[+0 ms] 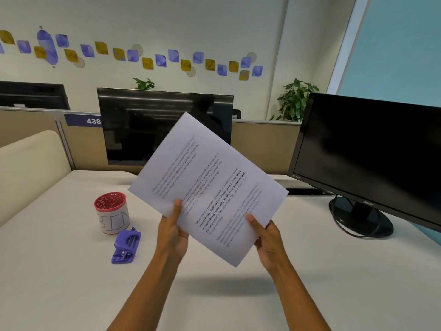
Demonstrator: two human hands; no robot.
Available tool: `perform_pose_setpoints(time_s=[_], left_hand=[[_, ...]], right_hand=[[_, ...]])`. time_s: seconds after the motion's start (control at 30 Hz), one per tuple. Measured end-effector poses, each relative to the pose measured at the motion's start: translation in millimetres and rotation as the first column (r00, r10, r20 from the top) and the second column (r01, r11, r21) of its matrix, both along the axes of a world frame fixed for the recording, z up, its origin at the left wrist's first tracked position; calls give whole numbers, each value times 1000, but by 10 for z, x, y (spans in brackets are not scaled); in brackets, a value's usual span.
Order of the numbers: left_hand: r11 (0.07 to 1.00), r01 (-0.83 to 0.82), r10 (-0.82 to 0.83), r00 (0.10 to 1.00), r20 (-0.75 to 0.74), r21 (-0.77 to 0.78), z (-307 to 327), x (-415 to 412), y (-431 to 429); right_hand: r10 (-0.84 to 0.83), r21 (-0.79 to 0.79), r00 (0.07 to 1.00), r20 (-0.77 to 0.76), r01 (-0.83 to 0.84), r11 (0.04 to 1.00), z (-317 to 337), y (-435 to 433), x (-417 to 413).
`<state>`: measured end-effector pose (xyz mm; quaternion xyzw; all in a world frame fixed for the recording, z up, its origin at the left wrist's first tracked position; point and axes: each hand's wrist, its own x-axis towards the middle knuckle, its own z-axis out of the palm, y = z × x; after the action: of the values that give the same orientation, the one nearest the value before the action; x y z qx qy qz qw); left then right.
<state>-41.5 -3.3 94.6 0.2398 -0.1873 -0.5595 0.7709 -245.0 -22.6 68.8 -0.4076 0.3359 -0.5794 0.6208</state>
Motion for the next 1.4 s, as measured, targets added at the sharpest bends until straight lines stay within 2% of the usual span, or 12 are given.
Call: perform_pose_setpoints(time_s=[0.1, 0.27, 0.37, 0.5, 0.57, 0.67, 0.77, 0.93, 1.0, 1.1, 1.23, 1.4], left_hand=[[998, 34, -33, 999, -18, 50, -104, -105, 34], [979, -25, 12, 998, 67, 201, -182, 148, 69], [957, -70, 12, 979, 201, 281, -200, 446, 65], [941, -43, -153, 829, 538, 334, -136, 714, 53], [930, 22, -266, 728, 632, 366, -71, 731, 28], [921, 9, -310, 623, 718, 390, -8, 646, -5], [936, -50, -243, 620, 746, 347, -43, 535, -31], [975, -180, 18, 655, 756, 132, -91, 220, 50], [978, -192, 65, 669, 741, 87, -78, 147, 80], [980, -172, 44, 673, 738, 98, -110, 154, 83], [983, -126, -30, 611, 791, 134, -189, 206, 84], [977, -156, -16, 627, 779, 145, -173, 217, 35]], right_hand=[[-40, 8, 999, 31, 40, 999, -15, 27, 114], [-128, -14, 987, -97, 127, 992, -42, -24, -82], [-113, -11, 982, -154, 113, 994, -5, -51, -288], [-27, 13, 959, -283, 32, 999, 91, -97, -536], [34, 36, 944, -328, -24, 999, 160, -104, -587], [101, 61, 917, -386, -84, 995, 220, -103, -585], [50, 53, 907, -418, -30, 998, 215, -100, -534], [-228, -104, 856, -464, 203, 974, 156, -51, -338], [-297, -158, 843, -449, 253, 955, 140, -14, -250], [-306, -172, 837, -454, 254, 952, 57, 23, -229], [-277, -116, 835, -475, 253, 960, -135, 19, -319], [-292, -113, 834, -468, 271, 956, -130, -40, -353]])
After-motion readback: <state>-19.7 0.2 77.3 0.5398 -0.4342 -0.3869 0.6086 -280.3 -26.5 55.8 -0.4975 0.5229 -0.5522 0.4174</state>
